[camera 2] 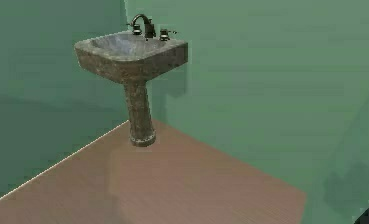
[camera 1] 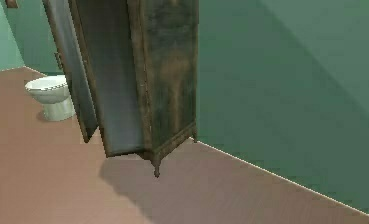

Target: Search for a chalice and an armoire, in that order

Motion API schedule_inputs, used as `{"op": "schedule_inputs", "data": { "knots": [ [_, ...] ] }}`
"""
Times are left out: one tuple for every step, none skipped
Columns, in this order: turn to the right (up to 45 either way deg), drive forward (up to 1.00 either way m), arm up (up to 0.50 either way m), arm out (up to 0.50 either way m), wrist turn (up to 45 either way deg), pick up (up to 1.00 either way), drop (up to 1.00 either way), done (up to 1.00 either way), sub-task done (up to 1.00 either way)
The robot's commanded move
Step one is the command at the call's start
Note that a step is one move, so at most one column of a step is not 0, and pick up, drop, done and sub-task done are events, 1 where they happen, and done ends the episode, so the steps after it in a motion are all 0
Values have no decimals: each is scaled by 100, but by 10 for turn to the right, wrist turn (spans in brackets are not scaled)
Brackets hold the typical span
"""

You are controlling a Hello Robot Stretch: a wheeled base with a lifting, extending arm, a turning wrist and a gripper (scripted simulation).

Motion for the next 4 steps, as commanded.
{"op": "schedule_inputs", "data": {
  "knots": [
    [-60,0,0,0,0,0,0,0,0],
    [0,60,0,0,0,0,0,0,0],
    [-90,0,0,0,0,0,0,0,0],
    [0,0,0,0,0,0,0,100,0]
  ]
}}
